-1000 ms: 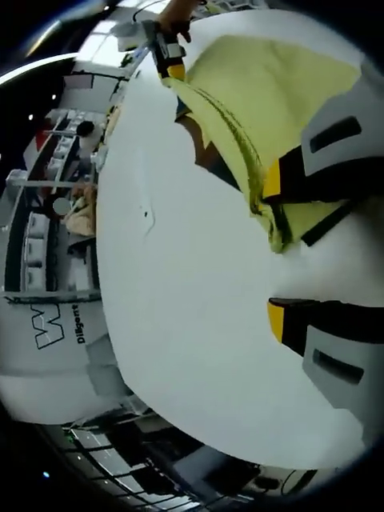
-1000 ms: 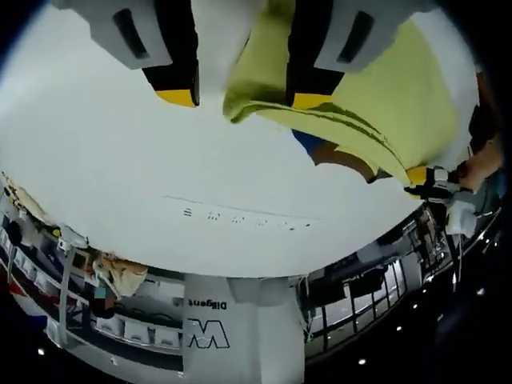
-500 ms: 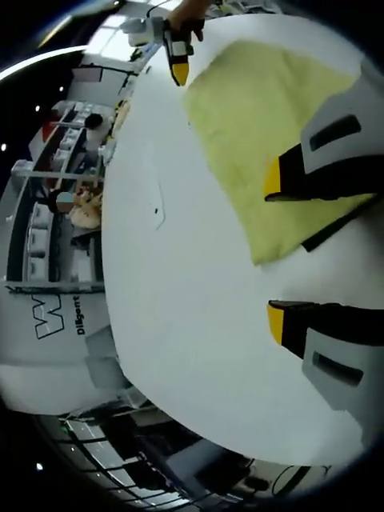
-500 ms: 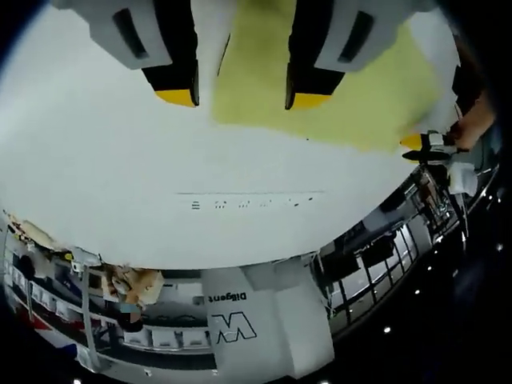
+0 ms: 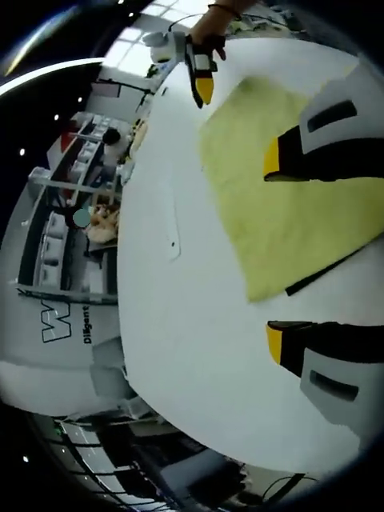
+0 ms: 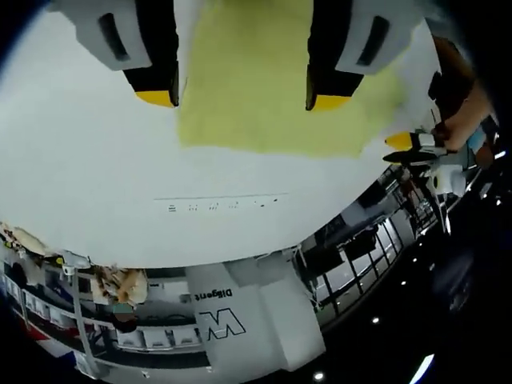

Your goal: Fold the garment on the visible template until the final outline fits inside the template.

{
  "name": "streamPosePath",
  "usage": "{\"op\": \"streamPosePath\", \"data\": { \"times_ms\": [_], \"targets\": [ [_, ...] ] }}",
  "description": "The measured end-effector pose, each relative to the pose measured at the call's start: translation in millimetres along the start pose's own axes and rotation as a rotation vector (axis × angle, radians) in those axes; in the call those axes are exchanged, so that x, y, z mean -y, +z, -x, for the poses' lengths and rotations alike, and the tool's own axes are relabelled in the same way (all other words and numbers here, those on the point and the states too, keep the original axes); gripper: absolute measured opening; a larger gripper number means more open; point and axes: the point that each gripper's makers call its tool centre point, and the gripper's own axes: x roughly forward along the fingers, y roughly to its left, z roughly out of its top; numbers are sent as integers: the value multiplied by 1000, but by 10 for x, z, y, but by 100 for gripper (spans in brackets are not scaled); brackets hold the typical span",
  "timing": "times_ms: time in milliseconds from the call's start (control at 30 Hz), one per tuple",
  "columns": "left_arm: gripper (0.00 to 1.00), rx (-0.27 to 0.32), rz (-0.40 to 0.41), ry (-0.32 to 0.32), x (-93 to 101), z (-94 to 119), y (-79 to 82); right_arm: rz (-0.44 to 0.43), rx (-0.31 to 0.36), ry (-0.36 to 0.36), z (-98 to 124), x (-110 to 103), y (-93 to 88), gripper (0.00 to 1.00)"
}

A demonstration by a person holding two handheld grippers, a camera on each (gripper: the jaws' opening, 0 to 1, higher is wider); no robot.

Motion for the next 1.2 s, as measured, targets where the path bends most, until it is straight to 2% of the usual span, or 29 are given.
{"op": "streamPosePath", "data": {
  "times_ms": [233, 500, 833, 1000, 1100, 1200],
  "targets": [
    [67, 7, -8, -29, 125, 220, -103, 50, -15, 26, 220, -158, -212, 66],
    [60, -7, -34, -66, 268, 455, -338, 87, -56, 49, 463, -256, -517, 65],
    [42, -82, -23, -91, 286, 656, -821, 84, -75, 27, 620, -202, -804, 59],
    [32, -107, -31, -107, 269, 693, -965, 97, -87, 20, 657, -194, -895, 54],
    [27, -128, -8, -119, 234, 675, -1064, 106, -86, 11, 658, -155, -920, 52],
    [24, -113, -7, -117, 243, 675, -1078, 111, -87, 4, 659, -114, -964, 47]
  ]
}}
